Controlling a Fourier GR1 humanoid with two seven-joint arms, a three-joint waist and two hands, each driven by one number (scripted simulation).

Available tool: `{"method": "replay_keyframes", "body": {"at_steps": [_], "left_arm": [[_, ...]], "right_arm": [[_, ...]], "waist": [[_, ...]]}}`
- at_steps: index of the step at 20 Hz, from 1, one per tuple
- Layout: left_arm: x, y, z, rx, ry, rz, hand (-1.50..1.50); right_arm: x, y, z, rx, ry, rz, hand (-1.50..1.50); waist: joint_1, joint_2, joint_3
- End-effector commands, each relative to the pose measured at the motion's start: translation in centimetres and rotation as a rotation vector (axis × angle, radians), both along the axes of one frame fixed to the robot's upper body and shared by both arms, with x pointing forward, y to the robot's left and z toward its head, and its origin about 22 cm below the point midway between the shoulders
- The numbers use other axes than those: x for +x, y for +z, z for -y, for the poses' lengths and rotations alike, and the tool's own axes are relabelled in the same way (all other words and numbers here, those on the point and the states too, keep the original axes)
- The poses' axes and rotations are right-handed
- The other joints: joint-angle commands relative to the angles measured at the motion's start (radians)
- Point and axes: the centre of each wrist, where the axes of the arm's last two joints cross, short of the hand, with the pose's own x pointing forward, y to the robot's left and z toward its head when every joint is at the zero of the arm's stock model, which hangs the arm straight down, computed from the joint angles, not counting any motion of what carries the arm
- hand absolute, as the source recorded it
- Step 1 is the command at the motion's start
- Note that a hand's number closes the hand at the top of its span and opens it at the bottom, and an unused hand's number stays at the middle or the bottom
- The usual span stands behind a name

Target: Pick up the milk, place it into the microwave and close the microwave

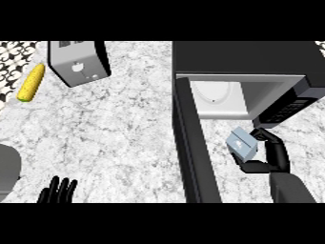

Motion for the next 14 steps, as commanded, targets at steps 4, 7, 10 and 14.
{"method": "replay_keyframes", "body": {"at_steps": [4,7,10,14], "left_arm": [[-0.2,1.4,-2.1,-0.004,0.007,-0.011,-1.5],[-0.2,0.1,-1.0,0.011,0.023,-0.018,-1.5],[-0.6,-1.0,-1.7,-0.003,0.04,-0.009,-1.5],[-0.3,-1.1,-2.6,-0.002,0.017,-0.018,-1.5]], "right_arm": [[0.3,0.4,-3.5,0.059,0.082,0.099,1.5],[-0.6,1.5,-5.0,0.03,0.051,0.143,1.5],[0.3,3.5,-4.4,-0.029,-0.01,0.133,1.5],[3.0,6.0,-6.8,-0.02,-0.036,0.13,1.5]], "waist": [[-0.003,0.0,0.004],[-0.013,-0.002,0.003],[-0.009,-0.002,0.003],[-0.004,0.0,0.003]]}}
